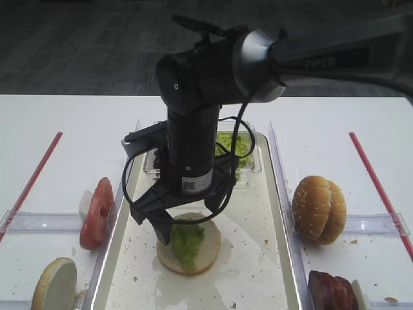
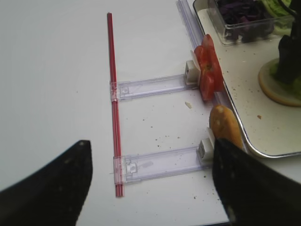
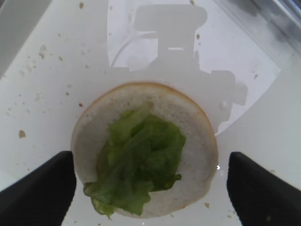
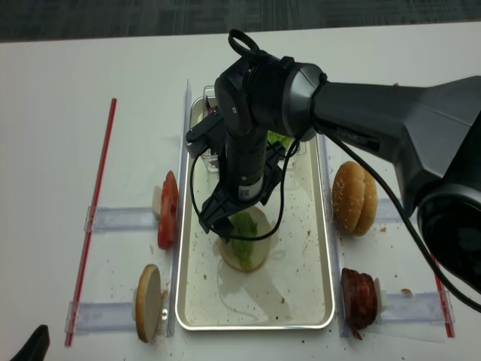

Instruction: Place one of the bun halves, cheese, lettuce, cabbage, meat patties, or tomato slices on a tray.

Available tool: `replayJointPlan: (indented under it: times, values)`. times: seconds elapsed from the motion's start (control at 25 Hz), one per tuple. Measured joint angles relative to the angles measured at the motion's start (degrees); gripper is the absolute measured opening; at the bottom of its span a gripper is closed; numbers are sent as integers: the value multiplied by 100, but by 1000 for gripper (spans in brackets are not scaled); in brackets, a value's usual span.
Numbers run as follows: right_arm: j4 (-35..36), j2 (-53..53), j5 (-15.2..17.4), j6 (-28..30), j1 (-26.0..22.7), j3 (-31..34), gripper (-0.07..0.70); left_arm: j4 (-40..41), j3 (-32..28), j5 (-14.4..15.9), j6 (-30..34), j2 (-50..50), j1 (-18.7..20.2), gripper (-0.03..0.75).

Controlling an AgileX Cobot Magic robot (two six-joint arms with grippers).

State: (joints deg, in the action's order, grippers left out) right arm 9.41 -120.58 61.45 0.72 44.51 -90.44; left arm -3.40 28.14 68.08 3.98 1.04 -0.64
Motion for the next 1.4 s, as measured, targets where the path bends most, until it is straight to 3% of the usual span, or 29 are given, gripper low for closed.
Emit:
replayJointPlan:
  times: [0.4,0.72,1.2,1.4]
  values:
    - [-249,0,270,-72,0,-27,664,0,0,0,0,0,0,491]
    - [-475,0,807,-72,0,-860,664,0,0,0,0,0,0,491]
    - [-480,0,843,-72,-24,-1079,664,0,0,0,0,0,0,491]
    - [-421,0,853,-72,-368,-1079,664,0,0,0,0,0,0,491]
